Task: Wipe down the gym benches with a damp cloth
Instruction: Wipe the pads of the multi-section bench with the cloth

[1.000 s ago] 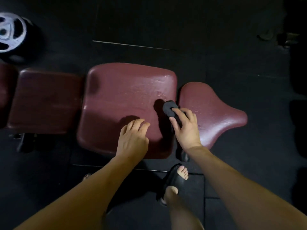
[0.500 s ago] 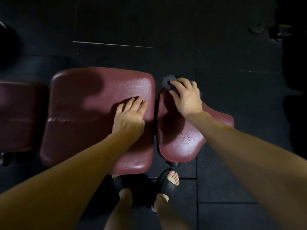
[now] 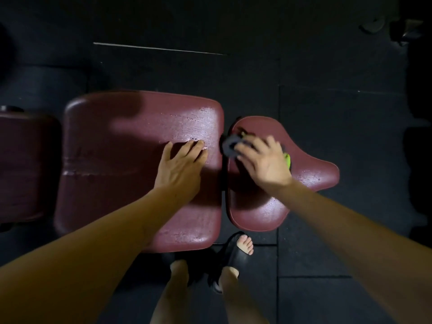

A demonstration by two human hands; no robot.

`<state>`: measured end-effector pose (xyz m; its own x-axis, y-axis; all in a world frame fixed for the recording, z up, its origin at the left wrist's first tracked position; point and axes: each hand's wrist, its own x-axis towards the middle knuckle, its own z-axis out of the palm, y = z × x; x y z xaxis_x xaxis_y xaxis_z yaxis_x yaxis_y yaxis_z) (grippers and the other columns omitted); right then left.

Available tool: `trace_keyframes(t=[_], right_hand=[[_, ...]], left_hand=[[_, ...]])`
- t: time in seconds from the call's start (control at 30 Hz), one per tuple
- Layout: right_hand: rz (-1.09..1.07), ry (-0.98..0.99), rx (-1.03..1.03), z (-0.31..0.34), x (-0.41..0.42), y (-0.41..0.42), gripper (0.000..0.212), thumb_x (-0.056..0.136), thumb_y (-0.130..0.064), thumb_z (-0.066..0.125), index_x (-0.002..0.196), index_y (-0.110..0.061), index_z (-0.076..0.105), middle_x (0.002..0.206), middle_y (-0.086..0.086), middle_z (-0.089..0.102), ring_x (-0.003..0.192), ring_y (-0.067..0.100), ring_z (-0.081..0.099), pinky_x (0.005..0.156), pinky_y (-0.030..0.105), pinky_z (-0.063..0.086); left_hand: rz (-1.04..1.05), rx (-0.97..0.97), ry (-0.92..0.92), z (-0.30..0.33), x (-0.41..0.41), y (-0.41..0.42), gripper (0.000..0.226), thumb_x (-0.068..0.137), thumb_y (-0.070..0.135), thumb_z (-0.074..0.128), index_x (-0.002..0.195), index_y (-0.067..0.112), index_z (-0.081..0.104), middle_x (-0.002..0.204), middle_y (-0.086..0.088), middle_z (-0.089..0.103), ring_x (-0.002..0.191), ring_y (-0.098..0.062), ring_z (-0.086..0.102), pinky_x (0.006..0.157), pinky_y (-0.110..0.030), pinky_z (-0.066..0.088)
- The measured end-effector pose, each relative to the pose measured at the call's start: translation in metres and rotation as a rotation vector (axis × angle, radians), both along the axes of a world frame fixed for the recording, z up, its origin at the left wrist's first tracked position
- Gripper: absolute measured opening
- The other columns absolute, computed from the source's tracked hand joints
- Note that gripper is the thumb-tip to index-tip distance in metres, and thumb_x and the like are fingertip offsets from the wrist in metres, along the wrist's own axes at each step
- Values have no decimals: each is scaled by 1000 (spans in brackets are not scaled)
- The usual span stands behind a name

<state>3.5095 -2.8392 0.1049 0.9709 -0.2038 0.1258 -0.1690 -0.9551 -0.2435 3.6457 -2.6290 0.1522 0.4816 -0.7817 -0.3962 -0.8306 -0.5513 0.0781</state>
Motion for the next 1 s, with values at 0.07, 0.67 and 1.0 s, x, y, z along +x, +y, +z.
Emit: trace_keyframes(t=[0.07, 0.67, 1.0], right_hand=[[-152, -21, -26, 1, 45, -17, 28, 101, -36, 58, 122, -26, 72, 128, 3, 68, 98, 40, 57, 77, 47, 51], [-374, -33, 0, 1, 52, -46, 28, 100, -37, 57, 122, -27, 72, 127, 4, 67, 99, 43, 57, 78, 51, 52], [-226, -24, 106, 1, -80, 37, 29, 99, -27, 62, 124, -17, 74, 132, 13, 66, 98, 38, 57, 80, 50, 50]], left_hand=[[-13, -41, -27, 1, 4, -6, 58, 88, 29, 58, 145, 29, 48, 160, 5, 37, 144, -18, 34, 120, -50, 18], [-11, 31, -140, -12, 6, -25, 63, 92, 25, 51, 154, 27, 38, 169, 1, 24, 154, -23, 24, 118, -64, 16], [9, 11, -43, -7, -10, -35, 62, 96, 30, 46, 157, 28, 36, 168, -8, 21, 155, -31, 16, 123, -61, 8]])
